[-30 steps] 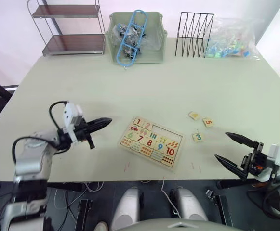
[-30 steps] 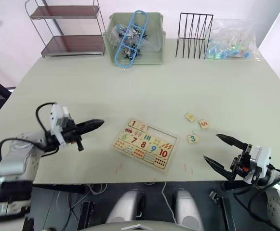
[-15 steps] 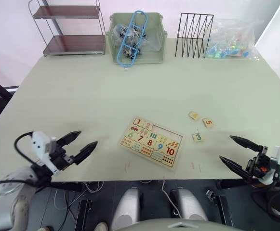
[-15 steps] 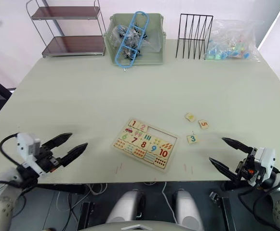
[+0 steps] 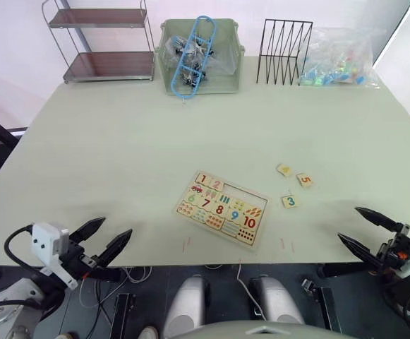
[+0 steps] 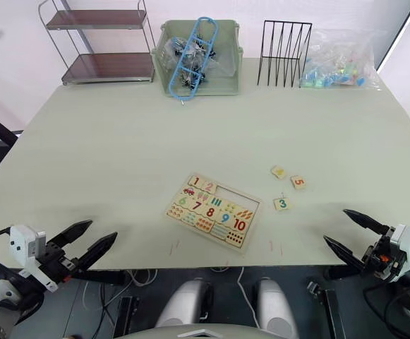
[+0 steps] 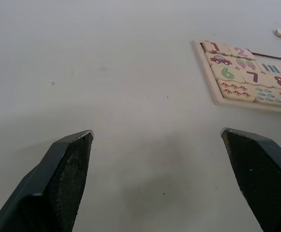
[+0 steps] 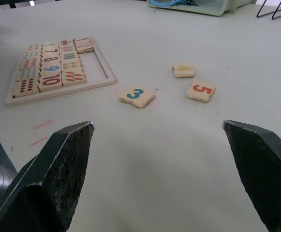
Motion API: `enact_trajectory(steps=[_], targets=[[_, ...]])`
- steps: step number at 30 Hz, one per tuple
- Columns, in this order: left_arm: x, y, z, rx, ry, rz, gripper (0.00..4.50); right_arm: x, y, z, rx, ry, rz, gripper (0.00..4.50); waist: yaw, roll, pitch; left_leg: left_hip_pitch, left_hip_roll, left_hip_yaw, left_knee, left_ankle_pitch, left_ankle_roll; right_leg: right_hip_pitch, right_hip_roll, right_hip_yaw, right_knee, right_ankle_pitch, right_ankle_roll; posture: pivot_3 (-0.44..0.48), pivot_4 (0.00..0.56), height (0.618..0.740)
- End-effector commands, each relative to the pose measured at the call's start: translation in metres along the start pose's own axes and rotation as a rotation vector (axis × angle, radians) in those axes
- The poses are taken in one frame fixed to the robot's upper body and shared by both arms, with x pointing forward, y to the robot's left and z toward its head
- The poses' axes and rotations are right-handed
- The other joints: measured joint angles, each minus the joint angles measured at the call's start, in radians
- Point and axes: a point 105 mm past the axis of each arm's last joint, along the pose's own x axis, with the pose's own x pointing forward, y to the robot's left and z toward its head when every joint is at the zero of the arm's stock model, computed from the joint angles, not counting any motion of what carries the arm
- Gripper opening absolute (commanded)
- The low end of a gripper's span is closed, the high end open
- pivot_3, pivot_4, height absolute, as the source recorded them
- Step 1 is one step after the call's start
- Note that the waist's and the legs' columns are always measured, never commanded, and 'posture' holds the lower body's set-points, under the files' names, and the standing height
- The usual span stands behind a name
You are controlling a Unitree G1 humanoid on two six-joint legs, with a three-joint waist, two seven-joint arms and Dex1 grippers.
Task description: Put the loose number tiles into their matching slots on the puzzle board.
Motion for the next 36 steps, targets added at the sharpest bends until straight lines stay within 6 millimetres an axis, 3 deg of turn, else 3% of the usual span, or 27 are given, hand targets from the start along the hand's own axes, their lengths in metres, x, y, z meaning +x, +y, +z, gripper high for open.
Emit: enact_trajectory(steps=[1, 17, 36], targets=[[-0.003, -0.001, 0.009, 0.027, -0.038, -0.002, 4.47, -0.005, -0.008, 0.009, -0.052, -0.004, -0.008, 4.5, -0.001, 0.0, 0.0, 0.0, 0.0, 0.0, 0.0, 0.0, 0.0, 0.0, 0.0, 0.0, 0.0, 0.0, 0.0, 0.0, 0.15, 0.739], [-0.01, 0.006, 0.008, 0.047, -0.025, -0.002, 4.47, 0.003, -0.004, -0.002, -0.041, -0.013, 0.005, 4.5, -0.001, 0.0, 0.0, 0.0, 0.0, 0.0, 0.0, 0.0, 0.0, 0.0, 0.0, 0.0, 0.0, 0.0, 0.0, 0.0, 0.15, 0.739], [0.004, 0.012, 0.005, 0.069, -0.017, -0.048, 4.47, 0.002, 0.002, -0.005, -0.051, -0.025, -0.027, 4.5, -0.002, 0.0, 0.0, 0.0, 0.0, 0.0, 0.0, 0.0, 0.0, 0.0, 0.0, 0.0, 0.0, 0.0, 0.0, 0.0, 0.15, 0.739]])
